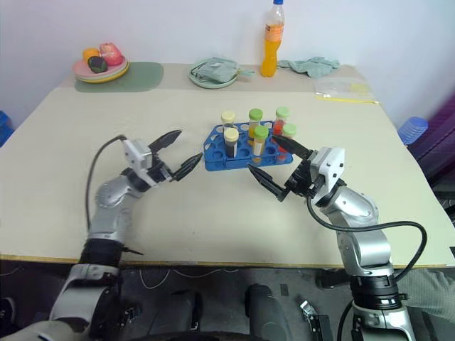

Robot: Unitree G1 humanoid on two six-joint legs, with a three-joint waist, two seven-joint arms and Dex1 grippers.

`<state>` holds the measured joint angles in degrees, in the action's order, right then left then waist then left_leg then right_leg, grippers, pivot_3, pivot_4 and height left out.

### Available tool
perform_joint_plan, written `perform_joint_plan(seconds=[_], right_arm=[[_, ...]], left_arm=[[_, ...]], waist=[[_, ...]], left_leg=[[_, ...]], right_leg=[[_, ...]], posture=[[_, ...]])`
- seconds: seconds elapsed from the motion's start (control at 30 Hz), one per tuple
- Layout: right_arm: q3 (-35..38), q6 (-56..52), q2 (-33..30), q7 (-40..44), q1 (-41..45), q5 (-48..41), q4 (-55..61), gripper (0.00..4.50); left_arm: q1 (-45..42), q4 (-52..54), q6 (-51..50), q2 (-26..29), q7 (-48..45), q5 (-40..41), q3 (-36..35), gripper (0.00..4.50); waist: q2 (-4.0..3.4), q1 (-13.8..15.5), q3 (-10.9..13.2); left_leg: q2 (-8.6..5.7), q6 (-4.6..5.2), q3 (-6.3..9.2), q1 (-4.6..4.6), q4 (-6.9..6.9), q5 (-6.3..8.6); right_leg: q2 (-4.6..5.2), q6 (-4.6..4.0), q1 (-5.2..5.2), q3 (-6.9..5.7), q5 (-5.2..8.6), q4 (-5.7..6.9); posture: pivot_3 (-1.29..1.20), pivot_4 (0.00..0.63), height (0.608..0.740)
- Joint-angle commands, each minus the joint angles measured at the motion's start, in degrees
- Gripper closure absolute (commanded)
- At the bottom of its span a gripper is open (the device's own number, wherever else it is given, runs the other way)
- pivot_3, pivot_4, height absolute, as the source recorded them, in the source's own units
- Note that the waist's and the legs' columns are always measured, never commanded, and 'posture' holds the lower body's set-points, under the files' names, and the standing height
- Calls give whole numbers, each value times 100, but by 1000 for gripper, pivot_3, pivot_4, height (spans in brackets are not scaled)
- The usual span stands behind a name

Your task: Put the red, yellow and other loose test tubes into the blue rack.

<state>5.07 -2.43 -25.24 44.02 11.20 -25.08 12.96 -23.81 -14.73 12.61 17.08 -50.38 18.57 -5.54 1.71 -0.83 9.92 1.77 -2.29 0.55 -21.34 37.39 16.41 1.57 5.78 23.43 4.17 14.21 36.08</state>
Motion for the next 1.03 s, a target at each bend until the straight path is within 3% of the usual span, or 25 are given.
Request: perform_joint_plan(seconds=[0.03,0.2,0.33,0.47,0.73,1.03], right_arm=[[130,261,124,-257,-189,160,16,0],[354,309,-61,-168,-443,110,-14,0],[676,472,-513,371,-748,-14,-265,0],[1017,770,-844,739,-894,-12,-839,0],[1349,1343,-1175,1026,-449,122,-1976,0],[1238,1369,-1227,884,-128,274,-2085,0]], left_arm=[[382,701,-438,365,122,347,-345,39],[1021,1103,-624,925,-76,571,-637,39],[1397,1240,-865,1551,-523,851,-900,39],[1547,1132,-782,1813,-568,887,-1152,39],[1565,1344,-1001,1642,-660,970,-820,39],[1555,1270,-1023,1510,-764,982,-736,39]], waist=[[0,1,0],[-2,-17,1],[-2,-5,1],[-2,2,1],[-5,-30,0],[-8,-15,-1]], left_leg=[[0,0,0,0,0,0],[3,0,-2,3,-2,0],[3,0,-4,2,-4,0],[2,0,-7,2,-3,0],[5,0,-12,7,-3,0],[4,0,-14,5,-4,0]], right_leg=[[1,0,0,0,0,0],[0,-2,1,0,1,1],[1,-19,1,0,11,-2],[2,-22,0,1,12,-5],[-3,-22,0,4,12,-3],[0,-19,1,7,10,-4]], posture=[[0,150,740],[0,150,740],[0,150,740],[0,150,740],[0,150,740],[0,150,740]])
